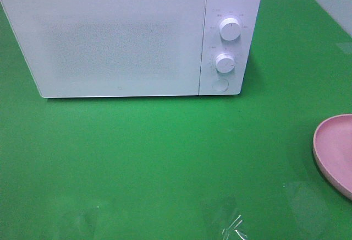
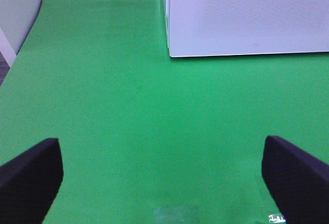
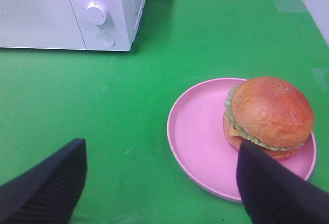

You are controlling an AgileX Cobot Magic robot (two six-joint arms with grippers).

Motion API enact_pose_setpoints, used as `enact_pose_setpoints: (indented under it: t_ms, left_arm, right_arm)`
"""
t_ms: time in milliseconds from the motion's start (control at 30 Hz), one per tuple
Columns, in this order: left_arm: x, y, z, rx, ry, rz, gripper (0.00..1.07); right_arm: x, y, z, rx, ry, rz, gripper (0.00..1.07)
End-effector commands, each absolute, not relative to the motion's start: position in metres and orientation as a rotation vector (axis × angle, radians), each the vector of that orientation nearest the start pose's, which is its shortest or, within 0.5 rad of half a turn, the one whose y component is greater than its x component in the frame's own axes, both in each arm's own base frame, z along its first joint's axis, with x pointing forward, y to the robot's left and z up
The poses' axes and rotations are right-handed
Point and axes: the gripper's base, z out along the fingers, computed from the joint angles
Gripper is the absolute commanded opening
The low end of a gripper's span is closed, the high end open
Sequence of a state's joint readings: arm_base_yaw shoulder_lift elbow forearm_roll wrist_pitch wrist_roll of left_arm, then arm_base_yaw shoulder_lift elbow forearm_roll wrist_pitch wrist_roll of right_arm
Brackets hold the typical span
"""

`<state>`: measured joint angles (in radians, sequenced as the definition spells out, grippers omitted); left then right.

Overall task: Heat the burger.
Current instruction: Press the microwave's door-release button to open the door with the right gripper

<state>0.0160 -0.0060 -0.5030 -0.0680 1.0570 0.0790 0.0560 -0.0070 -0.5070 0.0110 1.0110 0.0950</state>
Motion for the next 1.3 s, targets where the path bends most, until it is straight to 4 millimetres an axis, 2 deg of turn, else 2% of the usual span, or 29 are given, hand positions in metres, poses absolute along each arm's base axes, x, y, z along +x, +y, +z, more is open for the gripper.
enact_pose_setpoints:
  t_ms: [33, 567, 867, 933, 1100, 1300]
  left_arm:
    - [-0.009, -0.005, 0.279, 0.064, 1.991, -0.017, 0.98]
    - [-0.009, -0.005, 0.279, 0.064, 1.991, -0.017, 0.98]
    - [-0.009, -0.005, 0.279, 0.064, 1.991, -0.017, 0.98]
    - [-0.008, -0.005, 0.279, 0.064, 1.997, -0.017, 0.98]
    - [-0.008, -0.005, 0.279, 0.064, 1.997, -0.017, 0.98]
    - [-0.008, -0.005, 0.279, 0.064, 1.997, -0.017, 0.98]
  right_arm:
    - [-0.008, 0.000, 0.284, 0.050, 1.949, 0.111, 0.75]
    - [-0.007, 0.000, 0.288, 0.051, 1.944, 0.107, 0.75]
    - [0.011, 0.001, 0.295, 0.053, 1.986, 0.105, 0.75]
    - [0.020, 0.001, 0.296, 0.054, 2.021, 0.103, 0.75]
    - [0.026, 0.002, 0.298, 0.055, 2.019, 0.109, 0.75]
    - [0.044, 0.003, 0.304, 0.054, 1.983, 0.109, 0.75]
